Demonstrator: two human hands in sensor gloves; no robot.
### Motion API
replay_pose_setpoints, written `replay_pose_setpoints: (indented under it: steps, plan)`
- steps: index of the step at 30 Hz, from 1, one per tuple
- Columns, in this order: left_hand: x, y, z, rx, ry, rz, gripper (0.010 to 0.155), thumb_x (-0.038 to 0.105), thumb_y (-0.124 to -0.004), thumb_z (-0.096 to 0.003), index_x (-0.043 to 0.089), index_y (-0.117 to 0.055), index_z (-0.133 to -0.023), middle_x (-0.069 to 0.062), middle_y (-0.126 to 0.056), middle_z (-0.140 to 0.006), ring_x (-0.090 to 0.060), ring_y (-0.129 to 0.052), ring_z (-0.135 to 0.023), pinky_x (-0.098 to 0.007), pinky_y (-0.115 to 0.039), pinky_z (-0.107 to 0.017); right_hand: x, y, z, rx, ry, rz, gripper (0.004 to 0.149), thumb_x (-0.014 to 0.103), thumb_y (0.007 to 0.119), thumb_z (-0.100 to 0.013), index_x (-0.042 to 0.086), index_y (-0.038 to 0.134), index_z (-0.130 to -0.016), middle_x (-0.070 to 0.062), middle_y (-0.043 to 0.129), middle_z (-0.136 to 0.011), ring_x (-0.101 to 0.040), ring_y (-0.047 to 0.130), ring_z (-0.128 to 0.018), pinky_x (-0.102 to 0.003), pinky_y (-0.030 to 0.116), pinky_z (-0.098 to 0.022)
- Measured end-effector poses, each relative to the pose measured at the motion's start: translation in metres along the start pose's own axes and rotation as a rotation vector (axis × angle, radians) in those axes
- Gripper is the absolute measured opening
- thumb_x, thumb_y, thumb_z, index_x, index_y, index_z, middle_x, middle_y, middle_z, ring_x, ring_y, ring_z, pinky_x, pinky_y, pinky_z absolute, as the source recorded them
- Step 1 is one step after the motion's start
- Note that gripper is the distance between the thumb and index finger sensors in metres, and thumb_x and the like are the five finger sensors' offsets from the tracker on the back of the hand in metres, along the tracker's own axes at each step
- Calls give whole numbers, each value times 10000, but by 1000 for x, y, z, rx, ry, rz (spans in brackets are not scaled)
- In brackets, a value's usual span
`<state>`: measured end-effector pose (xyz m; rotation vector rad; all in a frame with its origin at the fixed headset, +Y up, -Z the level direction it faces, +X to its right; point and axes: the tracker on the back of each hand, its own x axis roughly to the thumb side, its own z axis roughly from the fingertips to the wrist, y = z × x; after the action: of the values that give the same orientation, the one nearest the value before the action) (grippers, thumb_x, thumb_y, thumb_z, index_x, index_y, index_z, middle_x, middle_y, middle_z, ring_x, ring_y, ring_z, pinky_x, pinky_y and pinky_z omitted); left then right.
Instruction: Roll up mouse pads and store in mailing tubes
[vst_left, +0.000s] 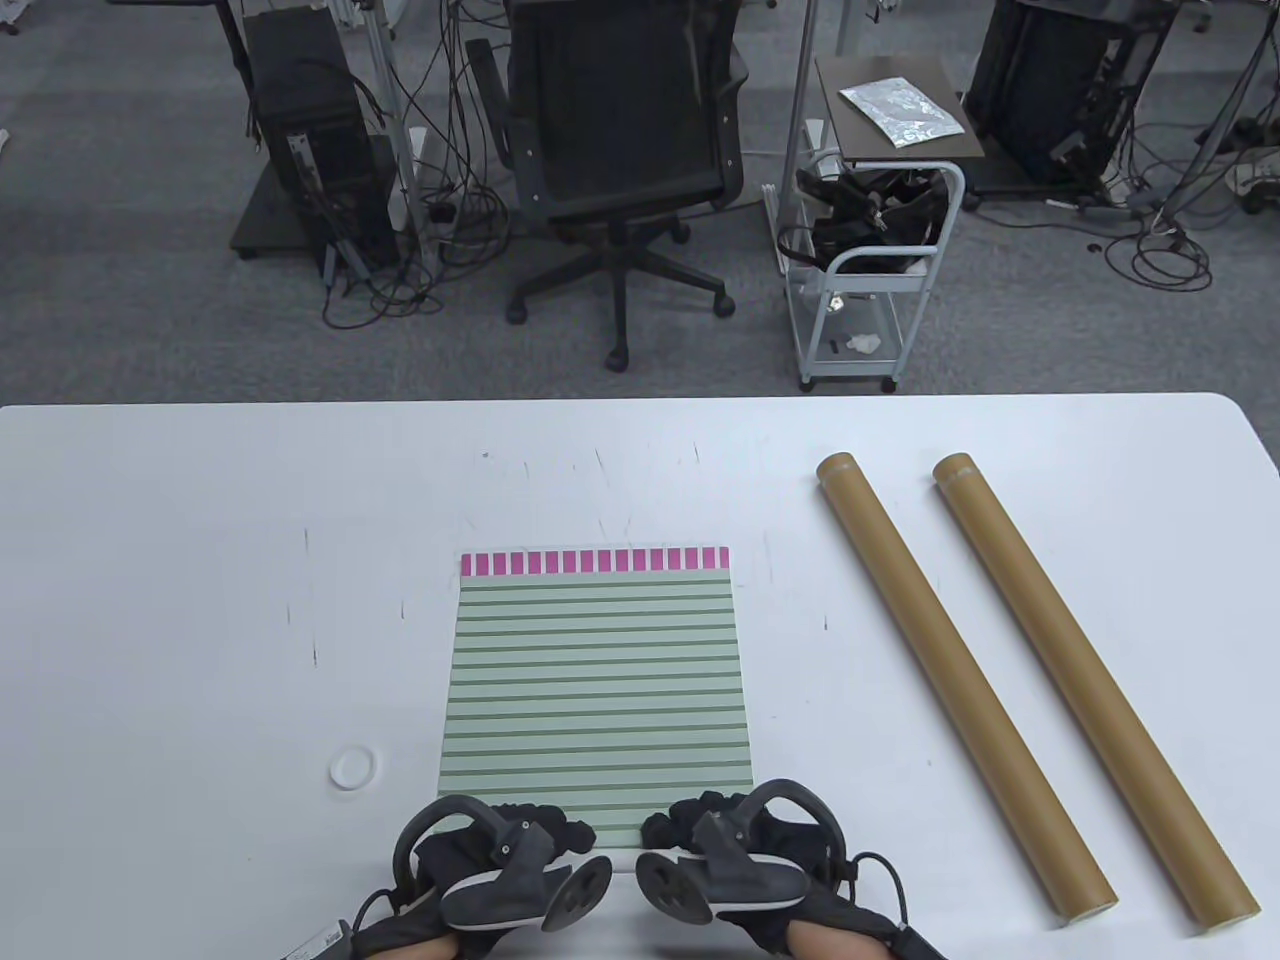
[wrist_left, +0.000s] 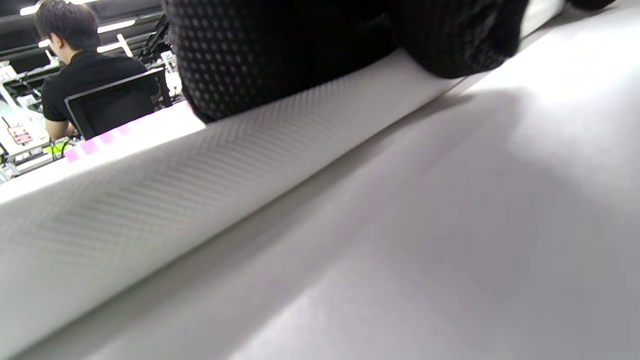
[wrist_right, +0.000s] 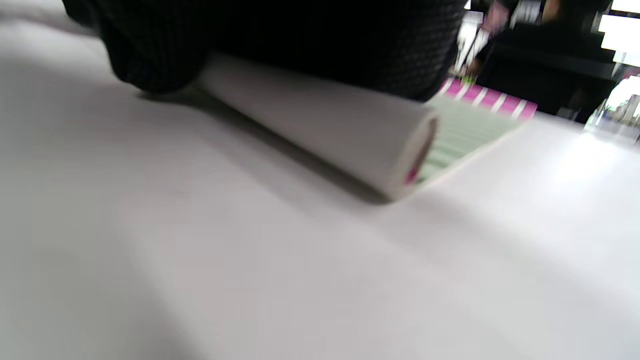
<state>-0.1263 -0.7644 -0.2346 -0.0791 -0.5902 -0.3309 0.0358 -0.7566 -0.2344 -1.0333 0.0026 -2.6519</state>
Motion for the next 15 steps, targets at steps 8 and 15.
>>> replay_pose_setpoints:
  steps: [8, 15]
  plan:
    - [-5, -4, 4, 1, -1, -18, 535, 510, -784, -351, 413, -675, -866, 138, -867, -787, -83, -973, -629, -198, -893, -468, 1, -1, -3, 18, 16, -39, 490, 289, 695, -446, 218, 716, -931, -16, 861, -798, -192, 922, -609, -353, 815, -509]
    - [-7, 3, 6, -10, -53, 47, 493, 484, -794, -364, 358, -773, -841, 107, -959, -722, -89, -1036, -568, -198, -918, -406, -6, -6, -1, 76, 3, -159, 512, 257, 674, -454, 196, 669, -962, -8, 877, -768, -187, 933, -582, -353, 826, -491]
